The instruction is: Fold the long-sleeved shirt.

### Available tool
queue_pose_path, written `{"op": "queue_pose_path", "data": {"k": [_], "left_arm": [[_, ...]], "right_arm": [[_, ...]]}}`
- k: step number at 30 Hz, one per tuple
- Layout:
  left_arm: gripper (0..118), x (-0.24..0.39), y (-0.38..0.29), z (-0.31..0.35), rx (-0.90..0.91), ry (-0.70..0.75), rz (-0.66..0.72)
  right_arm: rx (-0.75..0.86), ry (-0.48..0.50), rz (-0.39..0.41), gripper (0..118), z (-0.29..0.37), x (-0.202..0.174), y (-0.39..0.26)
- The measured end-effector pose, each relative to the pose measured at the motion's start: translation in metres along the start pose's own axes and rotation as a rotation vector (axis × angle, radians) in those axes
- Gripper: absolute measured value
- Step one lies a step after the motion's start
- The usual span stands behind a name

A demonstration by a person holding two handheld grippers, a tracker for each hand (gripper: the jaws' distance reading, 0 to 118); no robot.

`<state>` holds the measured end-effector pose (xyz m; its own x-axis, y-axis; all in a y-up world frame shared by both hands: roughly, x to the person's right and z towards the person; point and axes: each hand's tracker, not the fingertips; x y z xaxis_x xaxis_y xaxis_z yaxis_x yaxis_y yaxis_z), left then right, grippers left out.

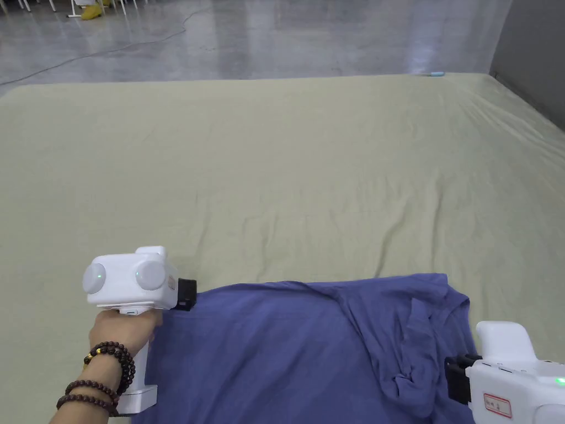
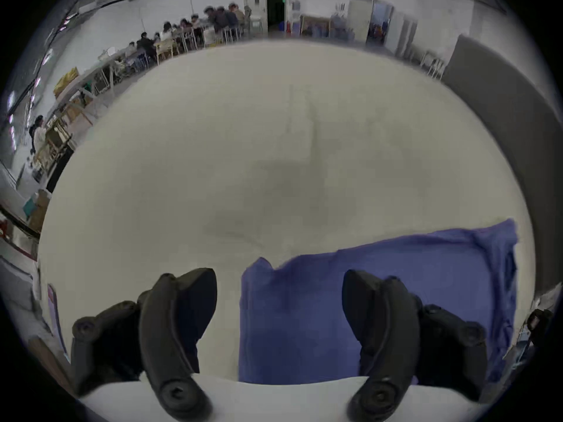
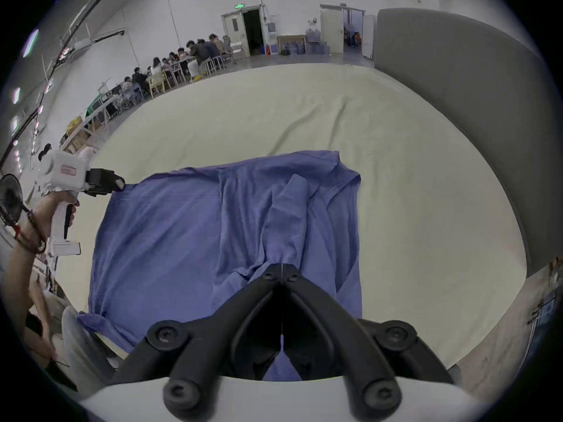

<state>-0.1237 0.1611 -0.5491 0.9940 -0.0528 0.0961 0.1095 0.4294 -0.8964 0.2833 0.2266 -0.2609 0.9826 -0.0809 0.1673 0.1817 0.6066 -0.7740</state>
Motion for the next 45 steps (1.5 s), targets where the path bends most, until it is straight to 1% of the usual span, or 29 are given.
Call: {"op": "queue_pose_path", "data": {"k": [1, 2, 3, 4, 5, 7, 10, 11, 12, 13, 14, 15, 18, 20, 21, 22, 23, 24, 26, 27, 30, 32, 35, 37, 39, 42, 43, 44, 45], "left_arm": [[85, 0.000, -0.002, -0.008, -0.027, -0.011, 0.007], [65, 0.000, -0.005, -0.012, -0.035, -0.014, 0.018], [56, 0.000, -0.011, -0.005, 0.019, -0.029, 0.045], [38, 0.000, -0.012, 0.004, 0.043, -0.035, 0.034], [0, -0.003, -0.012, 0.013, 0.093, -0.059, 0.020], [0, -0.009, -0.014, 0.026, 0.122, -0.120, 0.059], [0, -0.008, -0.017, 0.044, 0.119, -0.114, 0.017], [0, -0.007, -0.019, 0.051, 0.128, -0.111, 0.015], [0, -0.008, -0.019, 0.055, 0.128, -0.117, 0.022], [0, -0.008, -0.019, 0.057, 0.132, -0.128, 0.036], [0, -0.008, -0.019, 0.059, 0.133, -0.137, 0.047], [0, -0.006, -0.023, 0.064, 0.134, -0.141, 0.051], [0, -0.002, -0.024, 0.064, 0.128, -0.134, 0.047], [0, -0.002, -0.024, 0.064, 0.122, -0.132, 0.047], [0, -0.001, -0.024, 0.063, 0.121, -0.132, 0.049], [0, -0.001, -0.024, 0.063, 0.119, -0.132, 0.052], [0, -0.002, -0.024, 0.062, 0.119, -0.131, 0.054], [0, -0.002, -0.024, 0.062, 0.118, -0.130, 0.055], [0, 0.000, -0.025, 0.063, 0.113, -0.133, 0.053], [0, -0.002, -0.024, 0.063, 0.114, -0.133, 0.047], [0, -0.005, -0.027, 0.081, 0.143, -0.132, 0.035], [0, -0.010, -0.032, 0.102, 0.174, -0.149, 0.047], [0, -0.019, -0.054, 0.143, 0.247, -0.170, 0.057], [0, -0.022, -0.079, 0.169, 0.277, -0.183, 0.057], [0, -0.027, -0.109, 0.190, 0.301, -0.213, 0.056], [0, -0.028, -0.158, 0.208, 0.324, -0.232, 0.046], [0, -0.029, -0.171, 0.205, 0.315, -0.233, 0.041], [0, -0.027, -0.179, 0.200, 0.292, -0.232, 0.033], [0, -0.025, -0.185, 0.191, 0.282, -0.235, 0.012]], "right_arm": [[-0.009, -0.003, -0.001, 2, -0.003, 0.001, 0.002], [-0.013, -0.007, -0.001, 2, -0.006, 0.003, 0.004], [-0.021, -0.016, 0.001, 2, -0.009, 0.003, 0.007], [-0.022, -0.024, 0.008, 2, -0.013, 0.004, 0.013], [-0.022, -0.026, 0.020, 2, -0.017, 0.006, 0.021], [-0.023, -0.037, 0.031, 2, -0.029, 0.013, 0.046], [-0.007, -0.032, 0.028, 2, -0.050, 0.025, 0.103], [-0.018, -0.028, 0.027, 6, -0.059, 0.027, 0.122], [-0.032, -0.011, 0.014, 40, -0.071, 0.029, 0.140], [-0.061, -0.008, 0.008, 86, -0.086, 0.031, 0.157], [-0.113, -0.005, 0.014, 113, -0.104, 0.036, 0.171], [-0.173, -0.038, 0.024, 115, -0.122, 0.037, 0.181], [-0.268, -0.101, 0.016, 100, -0.159, 0.043, 0.198], [-0.340, -0.083, -0.007, 98, -0.177, 0.046, 0.200], [-0.371, -0.080, -0.021, 88, -0.185, 0.048, 0.198], [-0.402, -0.081, -0.039, 68, -0.191, 0.048, 0.194], [-0.402, -0.095, -0.052, 38, -0.196, 0.048, 0.191], [-0.403, -0.095, -0.046, 18, -0.200, 0.046, 0.187], [-0.391, -0.068, -0.037, 18, -0.199, 0.041, 0.176], [-0.373, -0.097, -0.034, 16, -0.193, 0.039, 0.178], [-0.254, -0.062, -0.051, 12, -0.163, 0.041, 0.181], [-0.176, -0.014, -0.034, 12, -0.124, 0.040, 0.181], [-0.051, 0.006, 0.017, 11, -0.057, 0.041, 0.169], [0.026, 0.025, 0.039, 11, -0.011, 0.043, 0.153], [0.074, 0.052, 0.037, 11, 0.036, 0.043, 0.124], [0.106, 0.101, 0.037, 11, 0.081, 0.050, 0.077], [0.078, 0.131, 0.027, 11, 0.083, 0.053, 0.064], [0.067, 0.126, 0.027, 11, 0.082, 0.053, 0.056], [0.065, 0.096, 0.031, 2, 0.077, 0.051, 0.048]]}}
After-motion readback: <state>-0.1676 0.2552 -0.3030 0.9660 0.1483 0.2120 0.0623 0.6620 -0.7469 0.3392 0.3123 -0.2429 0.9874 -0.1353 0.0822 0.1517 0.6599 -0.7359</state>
